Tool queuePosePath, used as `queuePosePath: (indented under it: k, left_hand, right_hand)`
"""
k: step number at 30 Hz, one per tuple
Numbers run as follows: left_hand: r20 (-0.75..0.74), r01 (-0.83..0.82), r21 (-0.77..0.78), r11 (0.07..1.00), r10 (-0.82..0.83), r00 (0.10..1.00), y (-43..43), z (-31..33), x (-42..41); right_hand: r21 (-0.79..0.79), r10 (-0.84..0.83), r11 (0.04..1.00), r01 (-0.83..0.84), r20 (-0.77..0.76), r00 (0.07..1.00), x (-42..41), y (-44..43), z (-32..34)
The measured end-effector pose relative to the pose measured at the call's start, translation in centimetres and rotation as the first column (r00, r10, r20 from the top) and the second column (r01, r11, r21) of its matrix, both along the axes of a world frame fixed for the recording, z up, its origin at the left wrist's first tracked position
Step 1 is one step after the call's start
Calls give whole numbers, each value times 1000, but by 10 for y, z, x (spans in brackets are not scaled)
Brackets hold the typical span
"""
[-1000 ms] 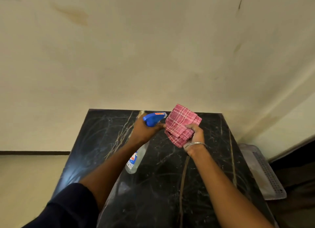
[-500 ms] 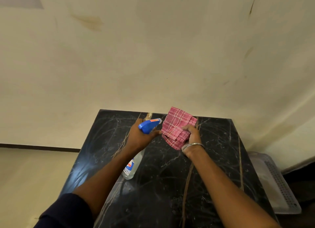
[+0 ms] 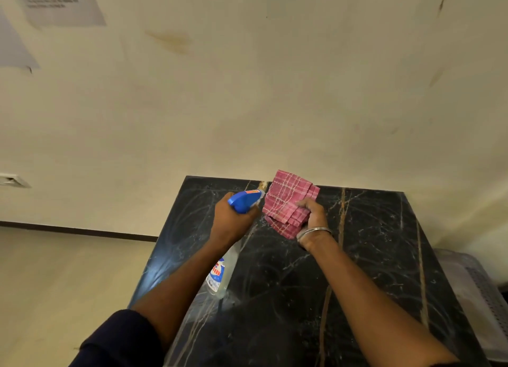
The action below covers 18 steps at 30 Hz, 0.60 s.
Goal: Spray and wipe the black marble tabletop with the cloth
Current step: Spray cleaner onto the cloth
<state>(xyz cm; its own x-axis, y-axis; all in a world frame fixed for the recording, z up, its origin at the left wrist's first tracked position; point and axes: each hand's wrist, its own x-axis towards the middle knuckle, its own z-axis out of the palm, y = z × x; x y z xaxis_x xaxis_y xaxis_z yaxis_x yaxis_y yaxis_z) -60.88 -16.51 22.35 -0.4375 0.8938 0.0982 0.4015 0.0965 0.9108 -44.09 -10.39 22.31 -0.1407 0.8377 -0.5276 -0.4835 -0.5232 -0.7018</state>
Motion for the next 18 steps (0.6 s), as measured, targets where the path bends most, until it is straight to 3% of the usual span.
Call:
queuePosePath:
  k: [5, 13, 18]
  left_hand:
    - [51, -15, 10, 1000, 15, 999, 2, -2, -35]
    - [116, 97, -45, 994, -91, 989, 17, -22, -112]
    - [77, 137, -104, 985, -129, 989, 30, -43, -178]
  right_hand:
    - [-18, 17, 1000, -17, 16, 1000, -33, -3, -8]
    - [-72, -11, 997, 13, 23, 1000, -121, 5, -24]
    - [-77, -88, 991, 105, 197, 976, -184, 32, -52]
